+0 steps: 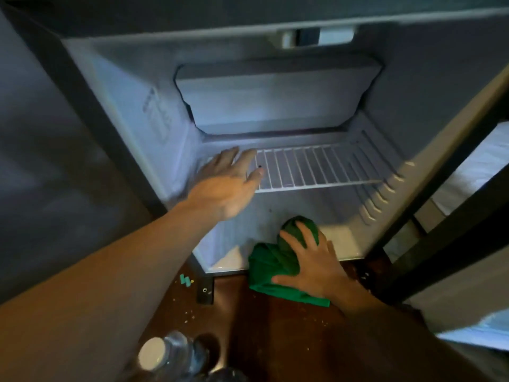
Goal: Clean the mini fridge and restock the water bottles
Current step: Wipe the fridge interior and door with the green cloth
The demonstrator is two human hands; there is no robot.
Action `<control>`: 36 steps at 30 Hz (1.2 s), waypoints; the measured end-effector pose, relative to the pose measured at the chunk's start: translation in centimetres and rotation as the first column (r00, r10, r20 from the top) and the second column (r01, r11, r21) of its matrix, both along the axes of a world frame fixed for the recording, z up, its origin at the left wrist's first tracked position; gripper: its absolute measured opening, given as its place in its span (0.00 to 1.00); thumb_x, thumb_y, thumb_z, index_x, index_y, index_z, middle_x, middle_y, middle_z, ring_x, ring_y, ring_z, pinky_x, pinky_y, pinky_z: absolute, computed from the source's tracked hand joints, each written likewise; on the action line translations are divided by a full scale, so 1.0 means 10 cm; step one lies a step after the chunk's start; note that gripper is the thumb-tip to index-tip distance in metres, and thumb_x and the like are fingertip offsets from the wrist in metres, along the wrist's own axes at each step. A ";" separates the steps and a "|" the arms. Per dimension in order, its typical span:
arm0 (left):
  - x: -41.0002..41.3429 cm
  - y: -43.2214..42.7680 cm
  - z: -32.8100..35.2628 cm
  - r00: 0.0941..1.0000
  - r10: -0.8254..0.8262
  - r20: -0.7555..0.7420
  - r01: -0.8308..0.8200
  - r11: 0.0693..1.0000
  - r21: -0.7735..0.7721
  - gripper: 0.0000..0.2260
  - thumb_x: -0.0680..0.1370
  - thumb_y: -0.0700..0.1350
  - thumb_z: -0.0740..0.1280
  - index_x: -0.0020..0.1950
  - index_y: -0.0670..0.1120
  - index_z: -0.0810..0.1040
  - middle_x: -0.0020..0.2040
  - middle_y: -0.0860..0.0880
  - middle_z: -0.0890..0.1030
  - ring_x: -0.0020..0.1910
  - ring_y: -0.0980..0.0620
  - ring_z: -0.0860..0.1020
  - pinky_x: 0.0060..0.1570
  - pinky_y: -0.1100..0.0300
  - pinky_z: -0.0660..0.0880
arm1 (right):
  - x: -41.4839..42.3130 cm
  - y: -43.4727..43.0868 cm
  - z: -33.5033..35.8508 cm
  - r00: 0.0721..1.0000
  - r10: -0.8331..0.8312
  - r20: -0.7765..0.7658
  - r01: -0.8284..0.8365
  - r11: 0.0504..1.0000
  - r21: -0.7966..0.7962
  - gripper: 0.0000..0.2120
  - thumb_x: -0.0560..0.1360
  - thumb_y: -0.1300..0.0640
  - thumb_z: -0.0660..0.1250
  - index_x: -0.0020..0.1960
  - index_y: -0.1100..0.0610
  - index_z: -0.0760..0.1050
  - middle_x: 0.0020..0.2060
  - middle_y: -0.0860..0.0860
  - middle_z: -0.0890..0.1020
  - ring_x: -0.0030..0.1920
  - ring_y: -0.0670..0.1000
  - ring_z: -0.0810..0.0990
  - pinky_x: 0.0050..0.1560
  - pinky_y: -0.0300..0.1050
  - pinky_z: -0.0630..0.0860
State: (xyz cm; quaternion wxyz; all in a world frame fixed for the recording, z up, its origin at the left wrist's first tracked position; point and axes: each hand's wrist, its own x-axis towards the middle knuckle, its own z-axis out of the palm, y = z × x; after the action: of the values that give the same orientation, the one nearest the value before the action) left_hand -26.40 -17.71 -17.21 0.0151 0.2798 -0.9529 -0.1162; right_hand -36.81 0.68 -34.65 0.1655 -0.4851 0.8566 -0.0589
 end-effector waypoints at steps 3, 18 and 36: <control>-0.16 -0.14 -0.22 0.999 0.029 0.037 -0.023 0.991 -0.133 0.25 0.81 0.61 0.46 0.78 0.57 0.52 0.80 0.51 0.50 0.78 0.50 0.48 0.75 0.48 0.48 | 0.17 0.05 -0.16 0.974 0.119 -0.190 -0.126 0.992 -0.023 0.54 0.57 0.19 0.54 0.74 0.36 0.35 0.78 0.52 0.41 0.75 0.68 0.39 0.70 0.73 0.47; -0.22 -0.29 -0.19 0.992 -0.084 0.091 0.109 0.946 -0.306 0.32 0.75 0.66 0.43 0.77 0.55 0.50 0.75 0.48 0.63 0.73 0.47 0.61 0.67 0.43 0.60 | -0.39 -0.30 0.44 0.933 -0.237 -0.270 0.069 0.855 -0.514 0.33 0.61 0.53 0.77 0.64 0.47 0.71 0.60 0.63 0.74 0.51 0.70 0.77 0.45 0.60 0.78; -0.23 -0.25 -0.20 0.993 -0.112 0.048 0.120 0.970 -0.214 0.29 0.79 0.62 0.46 0.78 0.56 0.47 0.76 0.48 0.59 0.75 0.47 0.56 0.72 0.40 0.49 | 0.38 -1.19 0.16 0.964 0.168 -0.204 -0.198 0.971 -0.137 0.23 0.73 0.38 0.60 0.66 0.43 0.67 0.67 0.51 0.70 0.62 0.60 0.73 0.58 0.54 0.73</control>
State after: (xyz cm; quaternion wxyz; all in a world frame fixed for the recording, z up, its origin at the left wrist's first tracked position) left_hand -28.69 -20.22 -19.17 0.0218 0.2223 -0.9747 -0.0076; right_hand -33.00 -11.25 -33.03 0.0489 -0.5774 0.8125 -0.0633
